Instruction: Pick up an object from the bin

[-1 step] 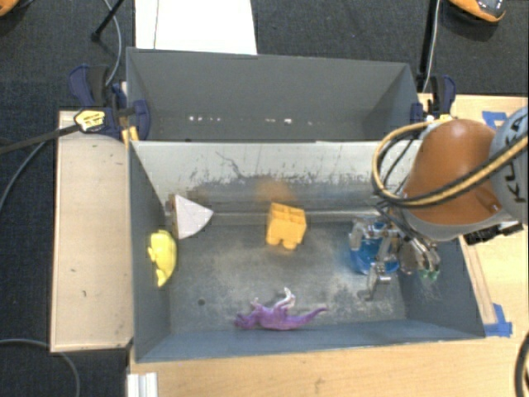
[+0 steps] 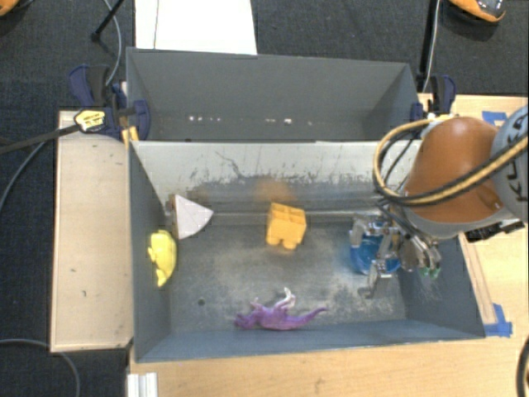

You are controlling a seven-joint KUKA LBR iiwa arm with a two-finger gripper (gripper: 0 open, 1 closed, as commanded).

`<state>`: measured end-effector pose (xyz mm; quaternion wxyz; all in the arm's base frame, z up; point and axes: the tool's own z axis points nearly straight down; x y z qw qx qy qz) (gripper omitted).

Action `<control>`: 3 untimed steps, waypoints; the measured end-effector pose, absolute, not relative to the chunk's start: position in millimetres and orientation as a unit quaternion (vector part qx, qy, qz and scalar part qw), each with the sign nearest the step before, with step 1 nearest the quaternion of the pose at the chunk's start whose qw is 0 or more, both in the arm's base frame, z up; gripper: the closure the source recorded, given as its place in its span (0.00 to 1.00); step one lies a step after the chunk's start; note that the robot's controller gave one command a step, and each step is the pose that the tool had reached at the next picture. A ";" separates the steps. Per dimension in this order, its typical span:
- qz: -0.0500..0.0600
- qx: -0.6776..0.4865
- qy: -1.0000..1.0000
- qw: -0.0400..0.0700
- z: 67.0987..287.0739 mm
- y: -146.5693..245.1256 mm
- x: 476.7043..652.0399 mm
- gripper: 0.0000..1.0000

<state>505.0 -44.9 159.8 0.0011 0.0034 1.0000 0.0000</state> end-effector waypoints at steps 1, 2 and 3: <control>0.000 -0.023 1.000 0.001 154.0 -51.1 516.8 0.00; 0.000 -0.030 1.000 0.002 158.3 -56.4 533.3 0.00; 0.000 -0.017 1.000 0.004 150.1 -63.0 545.6 0.00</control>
Offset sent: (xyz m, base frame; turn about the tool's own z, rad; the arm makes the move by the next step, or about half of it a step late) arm 0.0367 -0.0122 0.0058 -0.0161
